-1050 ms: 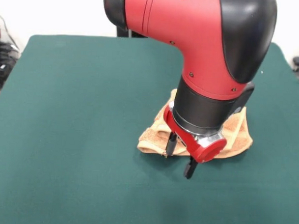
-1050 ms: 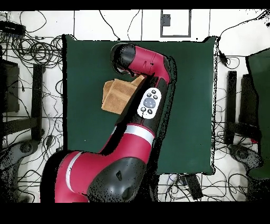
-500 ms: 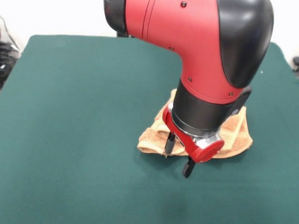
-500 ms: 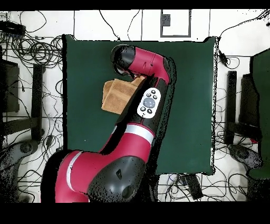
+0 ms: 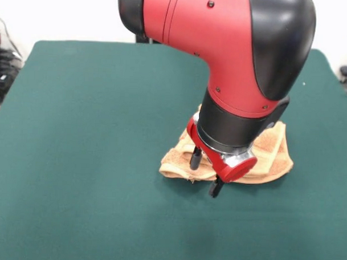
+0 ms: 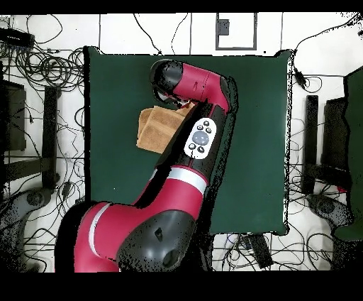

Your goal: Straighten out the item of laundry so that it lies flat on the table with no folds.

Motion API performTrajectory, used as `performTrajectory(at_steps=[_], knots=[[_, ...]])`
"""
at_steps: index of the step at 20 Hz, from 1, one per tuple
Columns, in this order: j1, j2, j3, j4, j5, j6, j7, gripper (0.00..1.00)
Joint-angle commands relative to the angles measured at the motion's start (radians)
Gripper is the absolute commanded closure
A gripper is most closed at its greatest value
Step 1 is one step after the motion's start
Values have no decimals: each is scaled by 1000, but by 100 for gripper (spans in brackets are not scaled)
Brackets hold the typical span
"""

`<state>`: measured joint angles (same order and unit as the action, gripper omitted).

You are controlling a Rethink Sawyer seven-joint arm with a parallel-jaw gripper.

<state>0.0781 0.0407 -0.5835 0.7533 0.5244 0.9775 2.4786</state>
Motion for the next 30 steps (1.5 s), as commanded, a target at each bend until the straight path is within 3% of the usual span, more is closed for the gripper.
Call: performTrajectory(at_steps=[1,30], knots=[[3,-2,34,16,9,117,267,0],[9,35,24,12,-4,79,276,0]])
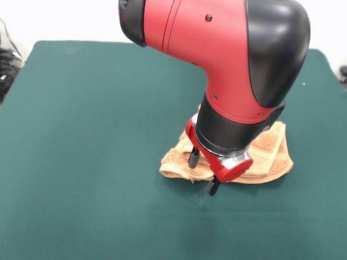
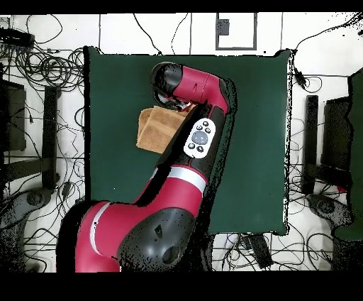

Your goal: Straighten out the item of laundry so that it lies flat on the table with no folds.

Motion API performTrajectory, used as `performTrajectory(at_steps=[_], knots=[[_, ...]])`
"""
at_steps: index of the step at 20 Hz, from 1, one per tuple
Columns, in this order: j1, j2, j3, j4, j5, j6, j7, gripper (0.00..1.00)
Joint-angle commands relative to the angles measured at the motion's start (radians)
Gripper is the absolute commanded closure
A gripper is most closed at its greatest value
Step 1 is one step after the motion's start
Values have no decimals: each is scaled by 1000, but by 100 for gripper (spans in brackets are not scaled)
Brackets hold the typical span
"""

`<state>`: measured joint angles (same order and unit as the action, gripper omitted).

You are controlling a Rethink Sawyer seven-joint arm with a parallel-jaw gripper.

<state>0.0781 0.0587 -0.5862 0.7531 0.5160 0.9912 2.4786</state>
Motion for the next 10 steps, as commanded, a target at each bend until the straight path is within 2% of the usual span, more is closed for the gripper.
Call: performTrajectory(at_steps=[1,10], knots=[[9,18,25,10,4,69,277,0],[11,21,25,11,4,63,285,0]])
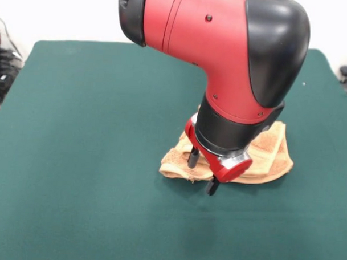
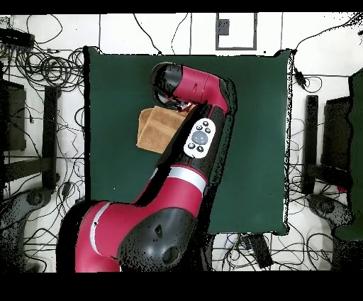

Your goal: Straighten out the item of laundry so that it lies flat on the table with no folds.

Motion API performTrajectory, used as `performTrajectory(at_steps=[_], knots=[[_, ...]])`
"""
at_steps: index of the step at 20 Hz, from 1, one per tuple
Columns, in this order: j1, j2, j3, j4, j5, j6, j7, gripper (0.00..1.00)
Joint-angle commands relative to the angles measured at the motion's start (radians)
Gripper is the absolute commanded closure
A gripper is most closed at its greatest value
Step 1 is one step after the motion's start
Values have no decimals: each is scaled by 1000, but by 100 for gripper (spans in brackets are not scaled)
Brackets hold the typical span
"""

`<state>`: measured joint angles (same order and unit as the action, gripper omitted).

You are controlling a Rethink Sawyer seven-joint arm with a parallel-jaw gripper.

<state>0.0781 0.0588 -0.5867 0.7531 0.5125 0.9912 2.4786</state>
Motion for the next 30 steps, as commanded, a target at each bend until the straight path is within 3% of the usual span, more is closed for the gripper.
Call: performTrajectory(at_steps=[1,24,25,30], knots=[[12,22,25,10,6,62,285,0],[14,35,13,-1,-9,72,286,0],[14,35,13,-1,-9,73,286,100],[13,35,12,-1,-12,73,281,100]])
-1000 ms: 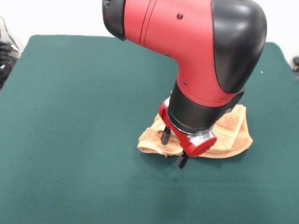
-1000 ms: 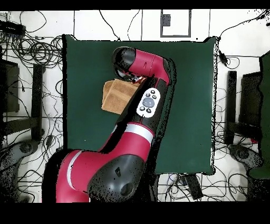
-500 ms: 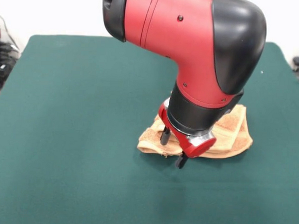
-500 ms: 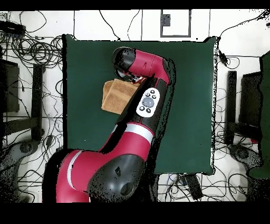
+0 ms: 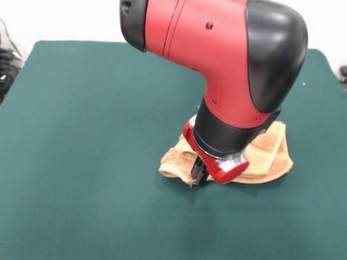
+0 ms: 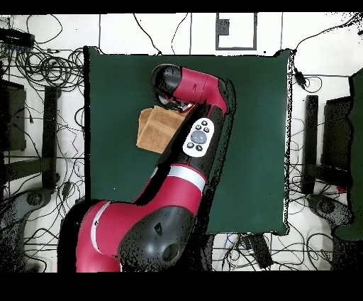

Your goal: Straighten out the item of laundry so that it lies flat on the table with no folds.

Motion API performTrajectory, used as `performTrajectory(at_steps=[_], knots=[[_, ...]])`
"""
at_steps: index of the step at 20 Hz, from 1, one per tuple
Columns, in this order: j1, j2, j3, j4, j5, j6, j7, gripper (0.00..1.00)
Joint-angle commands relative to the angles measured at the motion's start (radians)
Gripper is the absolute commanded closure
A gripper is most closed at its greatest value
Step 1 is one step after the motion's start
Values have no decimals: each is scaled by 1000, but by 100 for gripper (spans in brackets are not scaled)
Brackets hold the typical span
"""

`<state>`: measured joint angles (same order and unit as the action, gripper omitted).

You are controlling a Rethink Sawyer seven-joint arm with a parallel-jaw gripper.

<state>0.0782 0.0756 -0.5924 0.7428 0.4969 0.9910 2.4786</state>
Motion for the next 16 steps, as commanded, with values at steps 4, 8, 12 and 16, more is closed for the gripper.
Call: performTrajectory(at_steps=[4,8,12,16], knots=[[12,18,19,13,2,72,278,100],[12,17,20,14,1,71,278,100],[11,17,20,14,2,70,284,100],[12,17,20,11,-3,70,277,0]])
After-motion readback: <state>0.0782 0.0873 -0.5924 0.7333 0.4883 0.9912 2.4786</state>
